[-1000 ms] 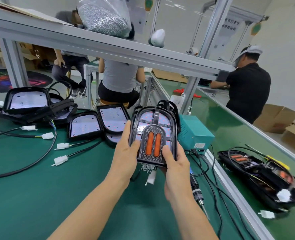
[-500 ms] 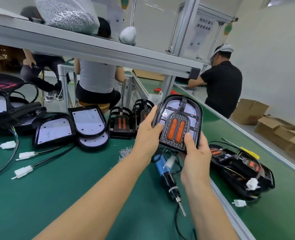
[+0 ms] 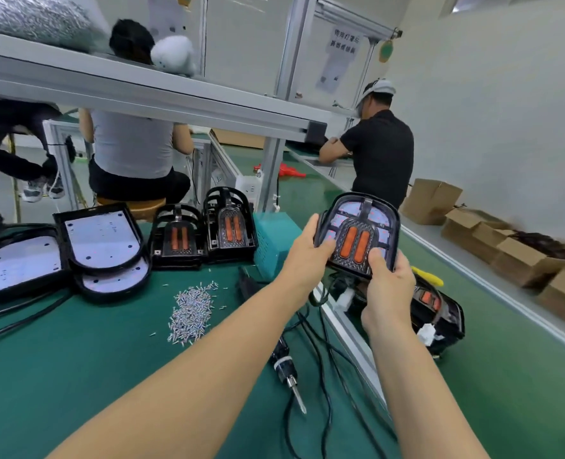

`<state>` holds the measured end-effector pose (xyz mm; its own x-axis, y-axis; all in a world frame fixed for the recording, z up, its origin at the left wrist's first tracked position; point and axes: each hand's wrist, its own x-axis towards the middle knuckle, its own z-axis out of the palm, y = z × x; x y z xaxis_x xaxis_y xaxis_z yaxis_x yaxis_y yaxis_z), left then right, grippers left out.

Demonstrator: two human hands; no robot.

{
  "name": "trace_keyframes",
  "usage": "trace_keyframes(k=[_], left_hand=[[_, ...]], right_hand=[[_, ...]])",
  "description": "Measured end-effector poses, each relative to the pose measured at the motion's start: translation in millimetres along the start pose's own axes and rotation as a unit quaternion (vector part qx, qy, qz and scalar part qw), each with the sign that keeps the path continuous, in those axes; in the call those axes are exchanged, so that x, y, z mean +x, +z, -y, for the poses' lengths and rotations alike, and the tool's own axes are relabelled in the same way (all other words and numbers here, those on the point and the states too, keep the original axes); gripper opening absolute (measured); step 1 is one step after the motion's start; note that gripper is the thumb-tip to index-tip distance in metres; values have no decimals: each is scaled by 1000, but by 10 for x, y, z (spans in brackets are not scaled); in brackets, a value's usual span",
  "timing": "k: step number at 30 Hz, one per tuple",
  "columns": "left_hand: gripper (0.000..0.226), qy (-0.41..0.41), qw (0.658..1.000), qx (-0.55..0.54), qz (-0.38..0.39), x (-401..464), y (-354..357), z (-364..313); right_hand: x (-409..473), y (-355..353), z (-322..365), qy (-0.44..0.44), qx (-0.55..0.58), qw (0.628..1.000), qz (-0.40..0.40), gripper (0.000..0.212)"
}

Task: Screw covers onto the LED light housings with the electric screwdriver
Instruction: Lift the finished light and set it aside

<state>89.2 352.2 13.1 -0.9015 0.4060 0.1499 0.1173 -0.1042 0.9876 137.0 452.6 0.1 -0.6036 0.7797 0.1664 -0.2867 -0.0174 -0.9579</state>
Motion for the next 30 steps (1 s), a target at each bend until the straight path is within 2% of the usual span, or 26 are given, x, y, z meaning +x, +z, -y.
trace_keyframes(k=[6,10,13,17,21,30], left_hand=[[62,-44,996,62,39,177,128,138],[58,-57,991,104,57,278,213,248],[69,-65,983,151,79,318,239,319],[70,-61,965,216,134,364,273,517],[70,-61,952,251,166,385,283,722],[75,-39,919,333,207,400,468,772]], right_hand=[[398,-58,-83,6,-58,998,-26,25],[648,-30,-163,39,-124,991,-39,41],[841,-4,-181,46,-171,983,-52,46],[1075,7,-187,68,-232,969,-57,43],[1228,-20,-238,88,-291,951,-56,29],[1380,-44,-367,119,-391,910,-62,41]])
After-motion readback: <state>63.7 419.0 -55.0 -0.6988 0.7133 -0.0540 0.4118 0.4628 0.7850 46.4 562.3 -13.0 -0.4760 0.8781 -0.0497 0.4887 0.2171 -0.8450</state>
